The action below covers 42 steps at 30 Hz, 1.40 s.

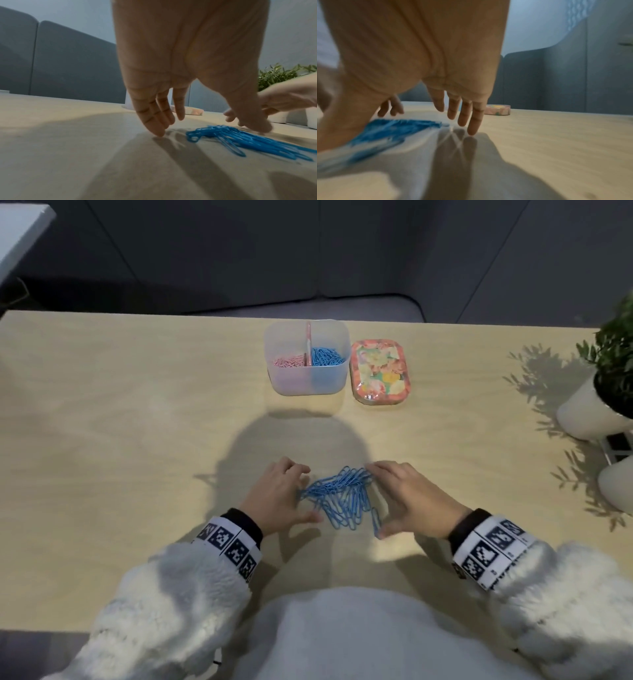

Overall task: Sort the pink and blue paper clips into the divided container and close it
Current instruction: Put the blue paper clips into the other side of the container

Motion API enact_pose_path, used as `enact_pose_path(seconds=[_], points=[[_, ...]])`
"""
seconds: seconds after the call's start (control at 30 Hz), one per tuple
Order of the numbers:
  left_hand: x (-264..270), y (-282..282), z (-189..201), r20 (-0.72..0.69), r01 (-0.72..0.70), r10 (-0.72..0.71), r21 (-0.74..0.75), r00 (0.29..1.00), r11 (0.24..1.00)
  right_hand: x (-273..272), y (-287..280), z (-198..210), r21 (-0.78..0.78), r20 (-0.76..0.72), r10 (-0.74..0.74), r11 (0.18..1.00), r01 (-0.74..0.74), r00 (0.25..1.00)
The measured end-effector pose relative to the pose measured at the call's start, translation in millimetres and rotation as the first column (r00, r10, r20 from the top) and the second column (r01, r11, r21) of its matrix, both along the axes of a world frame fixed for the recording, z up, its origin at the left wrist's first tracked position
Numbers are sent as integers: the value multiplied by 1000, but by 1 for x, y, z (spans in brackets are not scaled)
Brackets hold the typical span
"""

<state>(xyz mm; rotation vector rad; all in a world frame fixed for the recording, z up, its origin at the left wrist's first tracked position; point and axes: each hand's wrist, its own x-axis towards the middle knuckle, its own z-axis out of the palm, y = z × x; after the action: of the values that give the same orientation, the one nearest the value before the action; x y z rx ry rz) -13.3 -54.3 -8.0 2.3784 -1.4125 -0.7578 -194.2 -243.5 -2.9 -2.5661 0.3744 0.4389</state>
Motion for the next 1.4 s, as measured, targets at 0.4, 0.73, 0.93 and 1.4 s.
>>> enact_pose_path(seconds=[0.4,0.73,0.93,1.4], points=[[-16,-30,-3,-6,77,-77,10,997,997,57,14,-13,-269,-8,222,939,-216,975],[-10,-36,2,66,29,-28,-17,997,999,55,20,-20,-201,244,185,970,-137,952],[-3,-36,3,71,4,-6,25,997,1000,63,5,-2,-155,148,94,985,-70,984],[14,-43,20,-31,-87,85,-62,996,994,189,-86,70,619,268,-746,618,485,609]])
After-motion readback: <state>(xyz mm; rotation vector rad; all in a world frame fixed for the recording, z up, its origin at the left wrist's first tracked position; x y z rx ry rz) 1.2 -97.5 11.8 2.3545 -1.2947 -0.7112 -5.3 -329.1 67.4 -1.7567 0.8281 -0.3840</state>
